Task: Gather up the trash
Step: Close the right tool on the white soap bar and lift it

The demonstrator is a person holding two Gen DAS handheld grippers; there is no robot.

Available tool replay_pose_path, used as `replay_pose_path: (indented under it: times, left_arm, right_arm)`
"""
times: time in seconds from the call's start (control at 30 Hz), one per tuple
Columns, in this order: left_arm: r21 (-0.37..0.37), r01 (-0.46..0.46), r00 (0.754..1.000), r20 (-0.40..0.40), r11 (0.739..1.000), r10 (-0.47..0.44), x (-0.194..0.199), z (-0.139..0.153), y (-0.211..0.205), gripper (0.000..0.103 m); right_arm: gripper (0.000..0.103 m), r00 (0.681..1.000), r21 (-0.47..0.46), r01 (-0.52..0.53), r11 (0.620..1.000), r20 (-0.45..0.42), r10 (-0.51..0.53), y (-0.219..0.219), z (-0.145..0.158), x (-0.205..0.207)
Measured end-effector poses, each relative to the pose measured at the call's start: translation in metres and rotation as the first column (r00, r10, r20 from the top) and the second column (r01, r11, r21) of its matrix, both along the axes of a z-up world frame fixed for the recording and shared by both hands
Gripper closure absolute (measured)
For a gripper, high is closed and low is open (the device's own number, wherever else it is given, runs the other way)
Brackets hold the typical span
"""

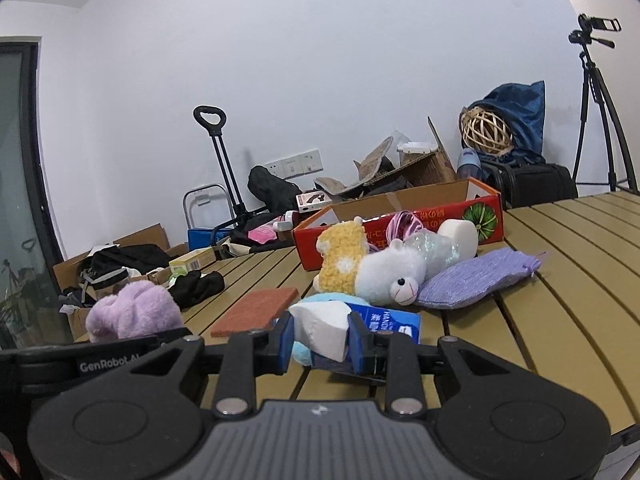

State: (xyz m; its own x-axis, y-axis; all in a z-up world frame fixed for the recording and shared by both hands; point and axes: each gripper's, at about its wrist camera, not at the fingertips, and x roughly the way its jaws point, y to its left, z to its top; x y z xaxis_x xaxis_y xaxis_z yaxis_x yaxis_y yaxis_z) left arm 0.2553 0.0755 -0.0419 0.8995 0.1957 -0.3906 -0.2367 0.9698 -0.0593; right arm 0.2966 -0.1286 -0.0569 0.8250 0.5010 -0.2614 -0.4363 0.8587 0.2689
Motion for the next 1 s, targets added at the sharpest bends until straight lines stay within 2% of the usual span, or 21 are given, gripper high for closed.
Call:
replay_pose_path:
  times: [0.37, 0.77, 1.0]
  left_arm:
    - [0.008, 0.024, 1.0, 0.012, 1.0, -0.024, -0.009, 0.003, -0.01, 0.031]
    - [0.007, 0.064, 0.998, 0.024, 0.998, -0.064, -0.036, 0.011, -0.026, 0.031]
    - [0.002, 0.093, 0.995, -0.02, 0.996, -0.093, -0.061, 0.003, -0.033, 0.031]
  right_arm:
    - [0.076, 1.0, -0.03, -0.014, 0.999, 0.005, 0.014, -0.012, -0.001, -0.014]
    - [0.076, 1.0, -0.06, -0.006, 0.998, 0.0, 0.006, -0.027, 0.004, -0.044]
    - [0.076, 1.0, -0.076, -0.001, 0.997, -0.029, -0.001, -0.033, 0.004, -0.064]
